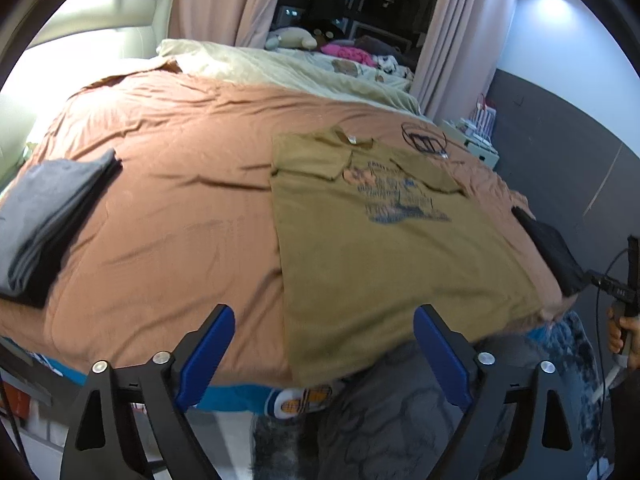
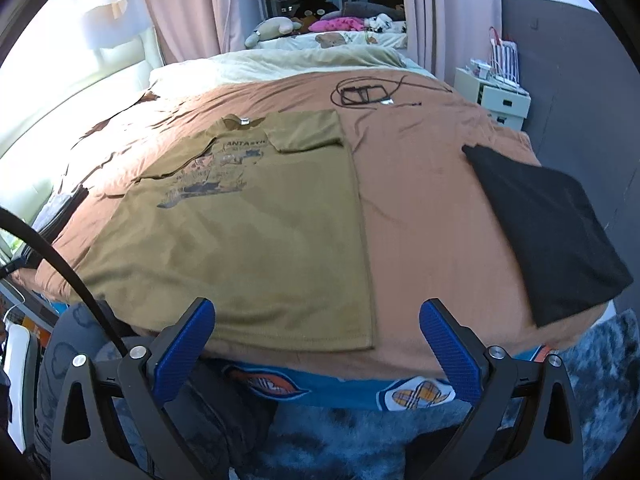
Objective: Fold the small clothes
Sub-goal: 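Move both grippers back to the hem of the folded shirt, then grasp the shirt hem with the right gripper, then the left gripper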
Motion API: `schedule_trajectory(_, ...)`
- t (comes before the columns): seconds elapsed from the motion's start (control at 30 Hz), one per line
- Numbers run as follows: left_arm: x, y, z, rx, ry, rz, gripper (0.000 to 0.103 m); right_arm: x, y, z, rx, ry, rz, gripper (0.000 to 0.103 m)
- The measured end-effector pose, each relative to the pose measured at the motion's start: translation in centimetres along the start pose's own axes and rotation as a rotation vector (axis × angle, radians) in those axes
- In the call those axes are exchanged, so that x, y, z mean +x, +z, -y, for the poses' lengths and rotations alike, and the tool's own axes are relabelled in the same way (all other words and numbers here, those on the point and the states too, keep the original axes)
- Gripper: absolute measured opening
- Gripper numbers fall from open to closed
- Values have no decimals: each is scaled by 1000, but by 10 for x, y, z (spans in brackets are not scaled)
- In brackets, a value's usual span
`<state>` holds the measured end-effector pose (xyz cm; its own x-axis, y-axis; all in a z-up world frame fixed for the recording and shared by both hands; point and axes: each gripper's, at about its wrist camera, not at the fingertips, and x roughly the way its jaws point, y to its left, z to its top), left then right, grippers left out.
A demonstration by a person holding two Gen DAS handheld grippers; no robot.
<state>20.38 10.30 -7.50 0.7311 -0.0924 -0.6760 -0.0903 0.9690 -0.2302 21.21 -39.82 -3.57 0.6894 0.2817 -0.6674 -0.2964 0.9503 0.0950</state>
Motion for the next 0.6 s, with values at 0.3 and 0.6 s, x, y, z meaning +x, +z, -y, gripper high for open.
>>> schedule_trajectory(0.3,27,-37,-31,-97,-17,-72,55,18,-26,30,71,48,-31,74)
schedule_trajectory(0.6,57,-55,-38,-137,-41,-125,54,44,-45,63,152,94,-41,69)
